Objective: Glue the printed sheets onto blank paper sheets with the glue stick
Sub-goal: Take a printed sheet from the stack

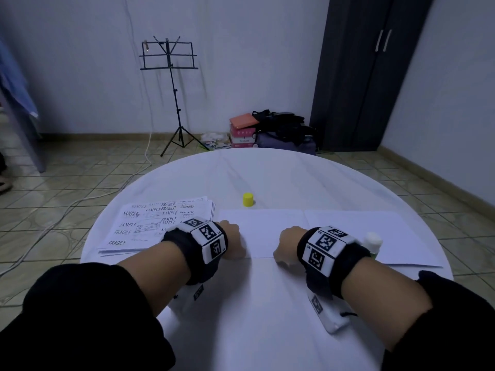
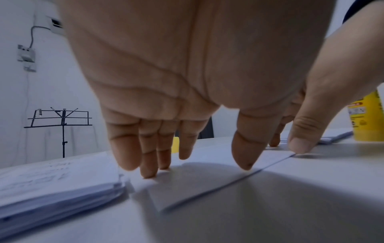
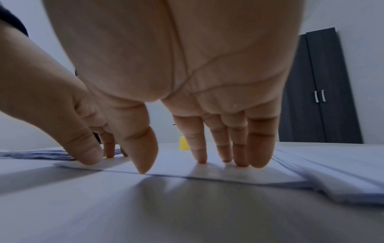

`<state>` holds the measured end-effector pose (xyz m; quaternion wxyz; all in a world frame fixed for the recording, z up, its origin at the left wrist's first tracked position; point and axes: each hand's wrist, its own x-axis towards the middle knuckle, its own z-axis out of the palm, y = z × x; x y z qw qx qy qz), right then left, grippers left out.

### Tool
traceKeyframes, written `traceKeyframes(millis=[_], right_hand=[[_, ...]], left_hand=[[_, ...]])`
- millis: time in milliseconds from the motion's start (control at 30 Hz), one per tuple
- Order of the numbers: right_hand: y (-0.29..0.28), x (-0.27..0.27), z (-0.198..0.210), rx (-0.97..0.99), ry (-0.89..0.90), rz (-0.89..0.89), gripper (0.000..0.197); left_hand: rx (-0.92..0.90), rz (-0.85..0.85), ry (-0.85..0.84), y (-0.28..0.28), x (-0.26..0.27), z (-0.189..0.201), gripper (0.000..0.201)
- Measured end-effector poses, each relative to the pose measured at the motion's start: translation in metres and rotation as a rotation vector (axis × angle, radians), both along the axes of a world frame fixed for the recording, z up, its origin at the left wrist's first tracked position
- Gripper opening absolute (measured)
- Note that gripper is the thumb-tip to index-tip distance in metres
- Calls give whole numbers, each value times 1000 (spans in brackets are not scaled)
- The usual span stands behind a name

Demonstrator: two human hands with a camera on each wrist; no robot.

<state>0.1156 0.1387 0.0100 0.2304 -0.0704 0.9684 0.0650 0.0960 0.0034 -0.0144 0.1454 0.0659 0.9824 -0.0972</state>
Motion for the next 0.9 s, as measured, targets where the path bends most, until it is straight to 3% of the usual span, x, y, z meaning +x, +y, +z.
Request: traceKeyframes(millis=[67, 167, 267, 333, 533, 700, 833, 900], right_hand=[[-1, -6, -1, -16, 11, -16, 15], [-4, -10, -3, -19, 23, -53, 30], [-10, -13, 1, -21, 13, -53, 21], [-17, -16, 3, -16, 25, -31, 28], [-63, -31, 6, -171, 102, 5, 54], [-109, -47, 6, -216, 88, 90, 57], [-136, -68, 0, -164, 92, 110, 63], [-146, -76, -1, -107, 97, 120, 57]], left_hand=[[8, -2, -4, 0, -4, 2, 49], [36, 9, -33, -4, -10, 2, 46], [101, 2, -9, -14, -12, 0, 56], [149, 1, 25, -26, -11, 3, 65], [142, 68, 19, -91, -12, 23, 64], [34, 176, -34, -160, -20, 29, 53], [7, 238, -56, -202, -28, 30, 62], [59, 260, -84, -215, -33, 26, 69]])
